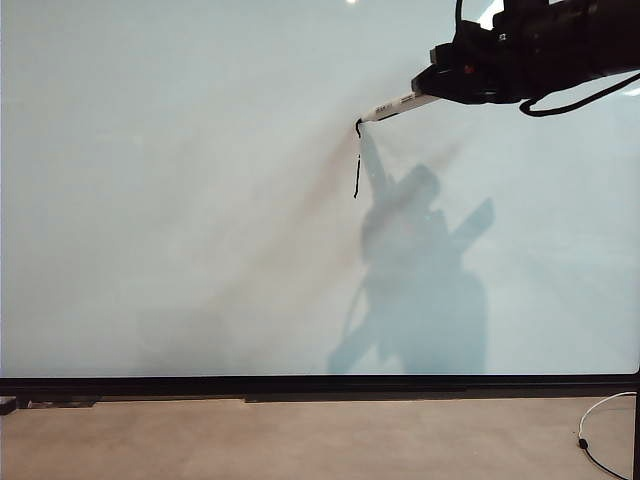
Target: Pick up the pen on the shelf to the right of the whiteboard and draw a rectangle.
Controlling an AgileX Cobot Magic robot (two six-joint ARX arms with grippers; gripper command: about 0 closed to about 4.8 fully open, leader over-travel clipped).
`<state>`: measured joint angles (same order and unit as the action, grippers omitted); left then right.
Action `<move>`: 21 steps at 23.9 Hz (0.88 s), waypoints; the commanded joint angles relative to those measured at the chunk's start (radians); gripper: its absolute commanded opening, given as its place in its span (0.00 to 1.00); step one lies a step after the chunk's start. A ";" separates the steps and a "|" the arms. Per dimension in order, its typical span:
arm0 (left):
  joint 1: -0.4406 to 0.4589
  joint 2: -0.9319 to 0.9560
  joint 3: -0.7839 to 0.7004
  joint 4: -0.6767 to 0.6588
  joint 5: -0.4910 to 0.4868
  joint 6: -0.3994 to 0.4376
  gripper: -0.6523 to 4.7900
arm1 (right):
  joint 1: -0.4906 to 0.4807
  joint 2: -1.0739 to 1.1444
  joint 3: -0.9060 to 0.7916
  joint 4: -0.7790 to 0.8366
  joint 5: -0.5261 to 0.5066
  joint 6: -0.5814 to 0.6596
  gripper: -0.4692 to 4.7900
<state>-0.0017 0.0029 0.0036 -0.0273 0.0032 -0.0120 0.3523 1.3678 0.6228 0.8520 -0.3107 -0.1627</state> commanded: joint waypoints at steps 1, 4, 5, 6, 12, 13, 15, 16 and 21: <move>0.000 0.000 0.003 0.006 0.000 0.004 0.11 | -0.015 -0.020 0.006 -0.006 0.022 -0.005 0.08; 0.000 0.000 0.003 0.006 0.000 0.004 0.11 | -0.032 -0.040 0.004 -0.029 0.021 -0.006 0.08; 0.000 0.000 0.003 0.006 0.000 0.004 0.11 | -0.033 -0.043 0.004 -0.034 0.021 -0.006 0.08; 0.000 0.000 0.003 0.006 0.000 0.004 0.11 | -0.034 -0.047 0.004 -0.039 0.021 -0.006 0.08; 0.000 0.000 0.003 0.006 0.000 0.004 0.11 | -0.047 -0.055 0.004 -0.056 0.022 -0.006 0.08; 0.000 0.000 0.003 0.006 0.000 0.004 0.11 | -0.047 -0.059 0.004 -0.063 0.022 -0.006 0.08; 0.000 0.000 0.003 0.006 0.000 0.004 0.11 | -0.055 -0.063 0.003 -0.063 0.022 -0.006 0.08; 0.000 0.000 0.003 0.006 0.000 0.004 0.11 | -0.057 -0.066 0.002 -0.065 0.022 -0.006 0.08; 0.000 0.000 0.003 0.006 0.000 0.004 0.11 | -0.068 -0.071 -0.002 -0.073 0.022 -0.006 0.08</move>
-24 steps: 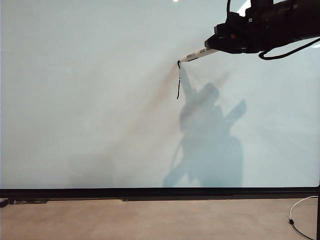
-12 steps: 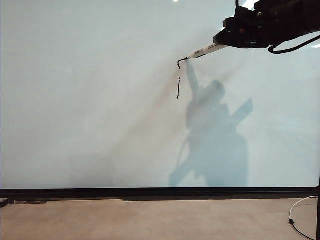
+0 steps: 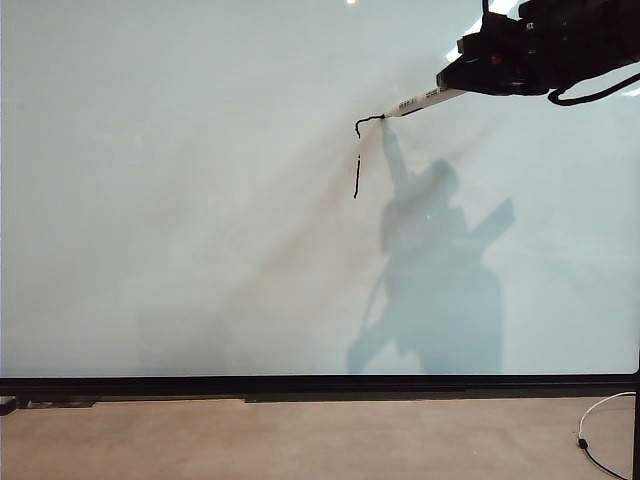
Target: Pick up the pen on the shelf to the right of the whiteboard and draw a rectangle.
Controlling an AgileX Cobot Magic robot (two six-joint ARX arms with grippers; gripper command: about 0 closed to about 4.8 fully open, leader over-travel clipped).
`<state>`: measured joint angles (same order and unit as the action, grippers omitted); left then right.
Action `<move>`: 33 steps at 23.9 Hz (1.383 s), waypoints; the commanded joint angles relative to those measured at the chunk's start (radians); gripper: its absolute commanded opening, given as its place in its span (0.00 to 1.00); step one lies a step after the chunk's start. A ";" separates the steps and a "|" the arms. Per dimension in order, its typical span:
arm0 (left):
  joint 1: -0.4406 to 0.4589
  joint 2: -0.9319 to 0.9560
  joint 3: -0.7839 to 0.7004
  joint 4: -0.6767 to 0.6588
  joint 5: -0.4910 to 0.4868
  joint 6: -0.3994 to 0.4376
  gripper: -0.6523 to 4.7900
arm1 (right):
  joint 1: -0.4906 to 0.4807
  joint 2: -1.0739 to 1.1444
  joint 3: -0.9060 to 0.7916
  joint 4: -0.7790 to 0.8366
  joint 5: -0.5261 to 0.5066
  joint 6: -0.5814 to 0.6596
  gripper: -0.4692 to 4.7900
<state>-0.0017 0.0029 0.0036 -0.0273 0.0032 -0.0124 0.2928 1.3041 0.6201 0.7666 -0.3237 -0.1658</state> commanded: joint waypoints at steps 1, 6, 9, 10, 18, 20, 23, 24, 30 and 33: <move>0.000 0.000 0.003 0.006 0.000 0.005 0.11 | -0.008 -0.010 0.001 0.013 0.035 -0.003 0.08; 0.000 0.000 0.003 0.006 0.000 0.005 0.11 | -0.011 -0.019 0.001 -0.008 0.035 -0.003 0.08; 0.000 0.000 0.003 0.006 0.000 0.005 0.11 | -0.013 -0.022 0.001 -0.010 0.036 -0.003 0.08; 0.000 0.000 0.003 0.006 0.000 0.005 0.11 | -0.013 -0.023 0.001 -0.010 0.036 -0.003 0.08; 0.000 0.000 0.003 0.006 0.000 0.005 0.11 | -0.023 -0.036 -0.021 -0.002 0.039 -0.003 0.08; 0.000 0.000 0.003 0.006 0.000 0.005 0.11 | -0.025 -0.047 -0.034 0.001 0.049 -0.003 0.08; 0.000 0.000 0.003 0.006 0.000 0.005 0.11 | -0.039 -0.063 -0.053 0.010 0.059 -0.003 0.08; 0.000 0.000 0.003 0.006 0.000 0.005 0.11 | -0.043 -0.066 -0.058 0.018 0.058 -0.002 0.08; 0.000 0.000 0.003 0.006 0.000 0.005 0.11 | -0.078 -0.098 -0.087 0.023 0.056 0.002 0.08; 0.000 0.000 0.003 0.006 0.000 0.005 0.11 | -0.083 -0.103 -0.089 0.023 0.056 0.002 0.08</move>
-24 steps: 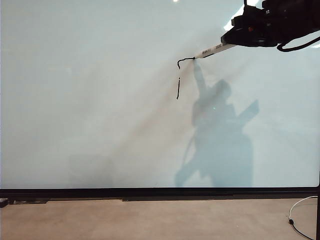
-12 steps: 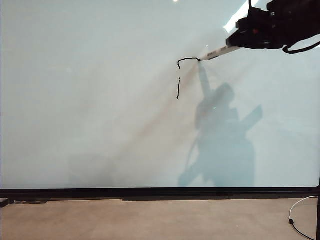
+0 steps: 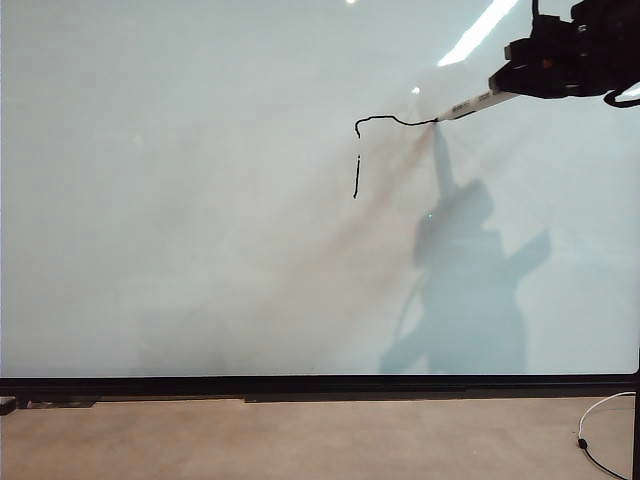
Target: Pick up the pen on the shelf to the right of the whiteboard and draw a rectangle.
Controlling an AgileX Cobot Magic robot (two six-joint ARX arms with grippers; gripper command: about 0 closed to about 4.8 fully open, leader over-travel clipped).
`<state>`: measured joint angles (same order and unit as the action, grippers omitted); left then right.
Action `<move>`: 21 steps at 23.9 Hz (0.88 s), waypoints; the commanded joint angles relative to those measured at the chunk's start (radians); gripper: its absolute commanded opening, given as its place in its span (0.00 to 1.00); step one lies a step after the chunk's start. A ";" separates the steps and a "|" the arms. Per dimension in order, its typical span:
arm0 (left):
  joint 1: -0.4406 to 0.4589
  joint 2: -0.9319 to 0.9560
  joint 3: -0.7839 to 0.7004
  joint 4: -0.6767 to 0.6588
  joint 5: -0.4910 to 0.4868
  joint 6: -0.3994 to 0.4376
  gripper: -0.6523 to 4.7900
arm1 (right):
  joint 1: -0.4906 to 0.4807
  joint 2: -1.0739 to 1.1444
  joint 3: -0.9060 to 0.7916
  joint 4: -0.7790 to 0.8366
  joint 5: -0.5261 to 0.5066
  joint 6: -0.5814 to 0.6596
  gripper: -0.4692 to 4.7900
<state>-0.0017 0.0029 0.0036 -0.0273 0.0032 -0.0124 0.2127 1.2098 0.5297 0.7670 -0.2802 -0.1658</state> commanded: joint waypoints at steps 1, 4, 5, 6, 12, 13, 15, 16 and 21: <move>0.000 0.000 0.003 0.006 0.000 0.005 0.11 | -0.004 -0.010 0.002 0.023 0.013 0.002 0.08; 0.000 0.000 0.003 0.006 0.000 0.005 0.11 | -0.014 -0.011 0.002 0.022 0.011 0.002 0.08; 0.000 0.000 0.003 0.006 0.000 0.005 0.11 | -0.014 -0.011 0.002 0.022 0.006 0.003 0.08; 0.000 0.000 0.003 0.006 0.000 0.005 0.11 | -0.014 -0.011 0.002 0.022 -0.011 0.007 0.08; 0.000 0.000 0.003 0.006 0.000 0.005 0.11 | 0.048 -0.040 -0.040 0.023 -0.009 0.021 0.08; 0.000 0.000 0.003 0.006 0.000 0.005 0.11 | 0.075 -0.040 -0.055 0.023 -0.002 0.021 0.08; 0.000 0.000 0.003 0.006 0.000 0.005 0.11 | 0.089 -0.037 -0.066 0.024 -0.002 0.021 0.08; -0.001 0.000 0.003 0.005 0.000 0.005 0.11 | 0.099 -0.035 -0.071 0.024 -0.002 0.023 0.08; -0.001 0.000 0.003 0.006 0.000 0.005 0.11 | 0.148 0.033 -0.071 0.083 0.023 0.037 0.08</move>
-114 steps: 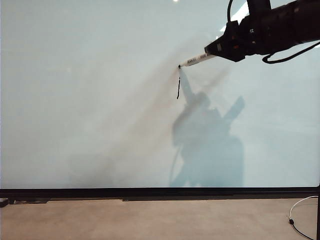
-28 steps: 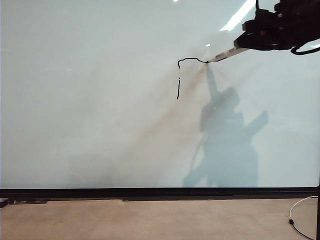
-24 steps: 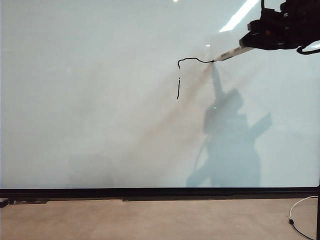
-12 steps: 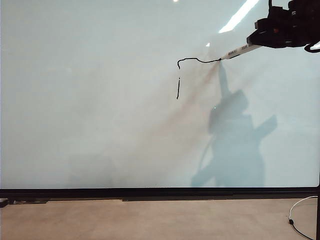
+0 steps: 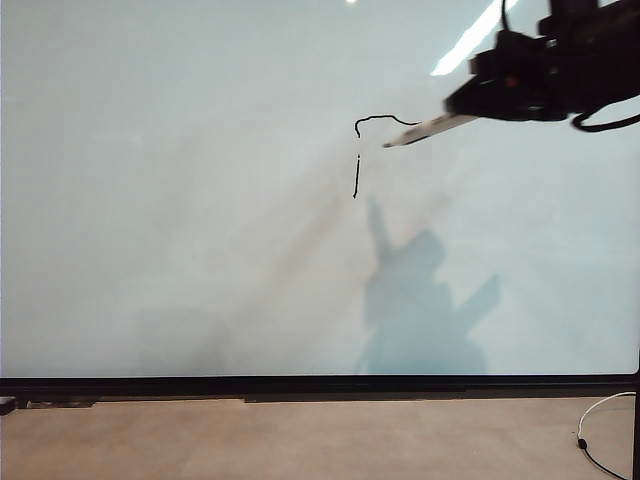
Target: Pick up the pen on the shelf to the right of the whiteboard and draw a rectangle.
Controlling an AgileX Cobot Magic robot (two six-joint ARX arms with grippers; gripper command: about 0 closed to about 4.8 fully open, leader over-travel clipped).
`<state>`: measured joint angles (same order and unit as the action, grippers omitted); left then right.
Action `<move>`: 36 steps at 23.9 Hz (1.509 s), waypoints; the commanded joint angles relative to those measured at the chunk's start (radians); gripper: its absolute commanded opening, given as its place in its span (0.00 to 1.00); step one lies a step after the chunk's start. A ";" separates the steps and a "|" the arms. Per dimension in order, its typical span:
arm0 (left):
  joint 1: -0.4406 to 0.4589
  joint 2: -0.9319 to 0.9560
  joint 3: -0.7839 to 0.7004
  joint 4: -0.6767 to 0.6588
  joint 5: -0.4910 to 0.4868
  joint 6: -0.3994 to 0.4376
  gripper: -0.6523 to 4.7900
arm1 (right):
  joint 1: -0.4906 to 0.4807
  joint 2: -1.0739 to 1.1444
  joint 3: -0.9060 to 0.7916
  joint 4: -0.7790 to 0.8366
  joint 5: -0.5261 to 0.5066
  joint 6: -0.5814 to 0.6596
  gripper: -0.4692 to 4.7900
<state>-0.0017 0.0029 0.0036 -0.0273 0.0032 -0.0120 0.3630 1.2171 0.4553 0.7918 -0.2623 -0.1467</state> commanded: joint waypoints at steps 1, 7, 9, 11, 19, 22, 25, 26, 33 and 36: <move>-0.001 0.000 0.003 0.006 0.000 0.004 0.11 | 0.002 0.045 0.003 0.080 0.005 0.026 0.08; 0.000 0.000 0.003 0.006 0.000 0.004 0.11 | 0.020 0.166 0.010 0.185 0.001 0.063 0.08; 0.000 0.000 0.003 0.006 0.000 0.004 0.11 | 0.027 0.202 0.011 0.227 0.002 0.072 0.08; 0.000 0.000 0.003 0.006 0.000 0.004 0.11 | 0.027 0.220 0.014 0.236 0.002 0.073 0.08; 0.000 0.000 0.003 0.006 0.000 0.004 0.11 | 0.031 0.273 0.061 0.234 -0.003 0.076 0.08; 0.000 0.000 0.003 0.006 0.000 0.004 0.11 | 0.032 0.279 0.069 0.229 -0.003 0.077 0.08; 0.000 0.000 0.003 0.006 0.000 0.004 0.11 | 0.032 0.287 0.072 0.228 -0.003 0.081 0.08; 0.000 0.000 0.003 0.006 0.000 0.004 0.11 | 0.032 0.290 0.072 0.229 -0.003 0.084 0.08; 0.000 0.000 0.003 0.006 0.000 0.004 0.11 | 0.032 0.313 0.074 0.231 -0.002 0.090 0.08; 0.000 0.000 0.003 0.006 0.000 0.004 0.11 | 0.032 0.321 0.075 0.231 0.002 0.090 0.08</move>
<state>-0.0017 0.0029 0.0036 -0.0273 0.0032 -0.0124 0.3931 1.5383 0.5243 1.0054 -0.2619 -0.0631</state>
